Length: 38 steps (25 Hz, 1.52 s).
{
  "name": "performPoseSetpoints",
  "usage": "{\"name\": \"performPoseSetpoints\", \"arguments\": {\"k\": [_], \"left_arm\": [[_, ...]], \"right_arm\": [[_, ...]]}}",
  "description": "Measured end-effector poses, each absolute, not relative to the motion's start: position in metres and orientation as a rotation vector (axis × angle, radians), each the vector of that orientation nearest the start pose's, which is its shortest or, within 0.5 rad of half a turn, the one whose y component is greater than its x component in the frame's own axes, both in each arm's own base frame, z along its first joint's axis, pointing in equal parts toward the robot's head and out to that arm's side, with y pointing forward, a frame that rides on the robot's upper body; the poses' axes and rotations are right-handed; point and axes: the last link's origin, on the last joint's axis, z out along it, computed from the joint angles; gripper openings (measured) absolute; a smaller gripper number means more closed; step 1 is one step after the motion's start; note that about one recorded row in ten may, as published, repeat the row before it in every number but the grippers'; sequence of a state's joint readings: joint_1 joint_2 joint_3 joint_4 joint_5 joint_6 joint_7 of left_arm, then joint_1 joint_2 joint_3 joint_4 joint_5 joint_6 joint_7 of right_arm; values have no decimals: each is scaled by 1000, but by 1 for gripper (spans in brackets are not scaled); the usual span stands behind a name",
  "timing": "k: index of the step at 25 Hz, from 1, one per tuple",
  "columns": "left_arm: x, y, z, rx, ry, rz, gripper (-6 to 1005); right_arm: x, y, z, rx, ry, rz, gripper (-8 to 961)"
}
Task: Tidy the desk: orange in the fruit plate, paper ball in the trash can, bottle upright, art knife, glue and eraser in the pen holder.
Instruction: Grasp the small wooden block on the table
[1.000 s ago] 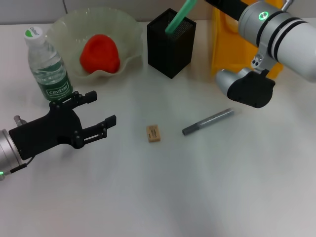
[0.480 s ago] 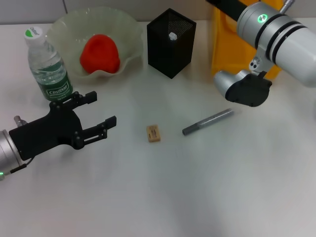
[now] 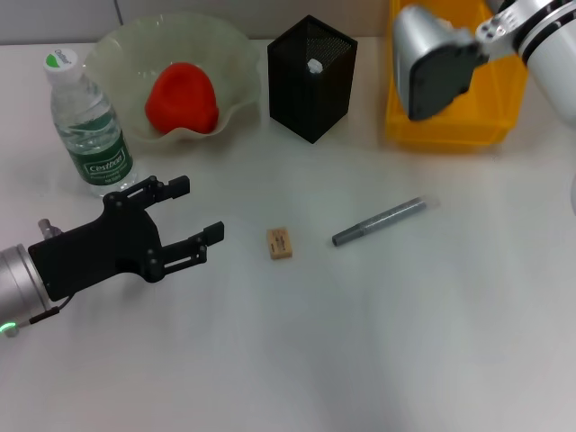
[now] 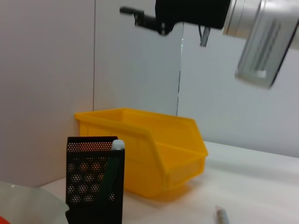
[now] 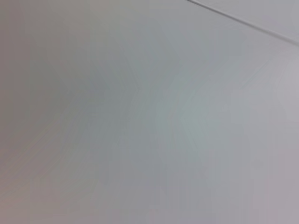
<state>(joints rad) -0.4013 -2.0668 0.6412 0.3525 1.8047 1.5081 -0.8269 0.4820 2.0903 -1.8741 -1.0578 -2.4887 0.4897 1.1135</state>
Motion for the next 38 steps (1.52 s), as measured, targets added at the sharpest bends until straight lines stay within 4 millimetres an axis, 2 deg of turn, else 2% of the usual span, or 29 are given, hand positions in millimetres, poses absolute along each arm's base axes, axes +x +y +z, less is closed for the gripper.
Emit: {"name": "performPoseSetpoints", "arguments": {"k": [1,4,5,6,9,10,11,13,15,17,20,21,25,30,38], "left_arm": [[-308,281,-27,-2506,-406,-809,800],[-308,279,-27,-2506,-410,-818,800],[-307,278,-27,-2509,-407,-829,800],[-307,278,-27,-2509,-407,-829,800],[-303,278,-27,-2518,-395,-852,800],[-301,277,-26,-2527,-388,-872,800],[-301,277,-26,-2527,-388,-872,800],[-300,276,-26,-2535,-384,-881,800],[-300,276,-25,-2544,-378,-880,800],[-300,276,-25,-2545,-378,-880,800],[-302,274,-22,-2549,-391,-883,800],[-302,274,-22,-2549,-391,-883,800],[-307,272,-15,-2552,-404,-874,800],[-307,270,-13,-2558,-400,-887,800],[-307,271,-12,-2561,-388,-885,800]], "right_arm": [[116,419,6,-1292,-1029,-426,531],[115,418,9,-1370,-834,-246,530],[116,418,8,-1426,-715,-140,530],[116,418,8,-1426,-715,-140,530],[114,419,5,-1519,-509,59,530],[109,419,0,-1589,-370,206,530],[109,419,0,-1589,-370,206,530],[105,418,-5,-1650,-264,320,530],[95,417,-15,-1757,-80,502,530],[92,417,-18,-1783,-28,548,531],[84,418,-28,-1871,195,714,531],[84,418,-28,-1871,195,714,531],[74,409,-38,-1948,383,862,531],[66,397,-44,-2002,548,937,530],[62,376,-43,-2109,760,922,560]]}}
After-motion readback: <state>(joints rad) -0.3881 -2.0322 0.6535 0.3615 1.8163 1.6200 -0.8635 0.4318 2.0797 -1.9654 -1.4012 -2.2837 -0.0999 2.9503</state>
